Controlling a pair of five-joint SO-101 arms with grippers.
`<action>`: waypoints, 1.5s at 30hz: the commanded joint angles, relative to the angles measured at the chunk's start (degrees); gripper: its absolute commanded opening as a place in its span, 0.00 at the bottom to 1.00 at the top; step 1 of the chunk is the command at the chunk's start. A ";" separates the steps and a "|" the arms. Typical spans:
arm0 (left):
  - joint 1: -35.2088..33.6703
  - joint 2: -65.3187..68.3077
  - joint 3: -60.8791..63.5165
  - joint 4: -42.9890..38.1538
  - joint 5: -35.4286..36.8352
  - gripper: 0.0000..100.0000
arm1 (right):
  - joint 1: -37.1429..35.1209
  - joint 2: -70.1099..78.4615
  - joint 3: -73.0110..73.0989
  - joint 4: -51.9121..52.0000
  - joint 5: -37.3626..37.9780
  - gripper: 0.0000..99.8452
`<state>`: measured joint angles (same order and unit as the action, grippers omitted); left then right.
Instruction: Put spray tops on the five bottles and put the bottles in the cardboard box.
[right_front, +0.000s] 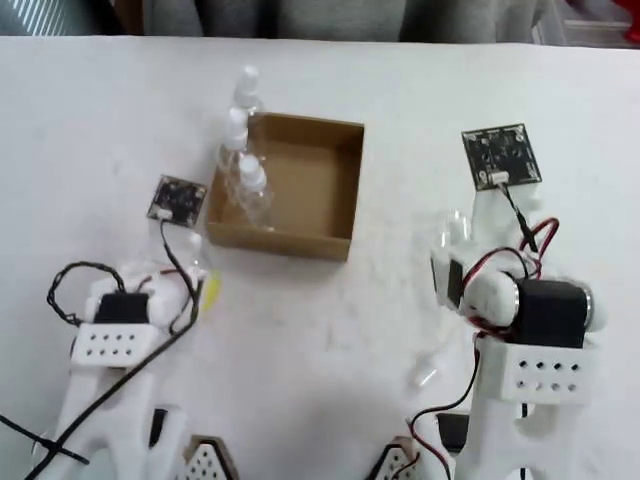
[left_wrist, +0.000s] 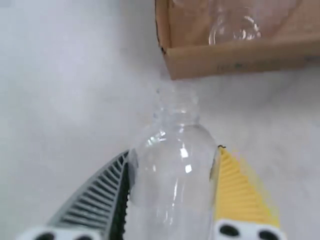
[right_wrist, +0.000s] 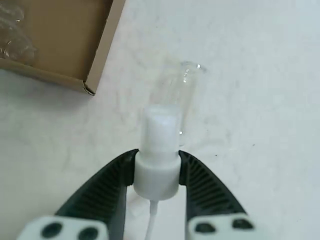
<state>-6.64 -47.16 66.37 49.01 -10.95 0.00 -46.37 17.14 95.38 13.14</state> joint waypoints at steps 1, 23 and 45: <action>-0.13 -1.45 -7.12 -0.70 3.69 0.17 | 0.48 -0.66 -3.08 0.13 -1.14 0.02; 7.34 -28.09 -2.55 -1.23 12.40 0.17 | -20.44 -0.92 4.75 -28.97 -10.90 0.02; 11.91 -46.99 17.67 -11.34 12.40 0.17 | -33.54 1.01 0.53 -66.15 -16.79 0.02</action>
<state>4.62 -90.86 83.78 39.08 0.84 -32.44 -45.93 22.42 32.00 1.01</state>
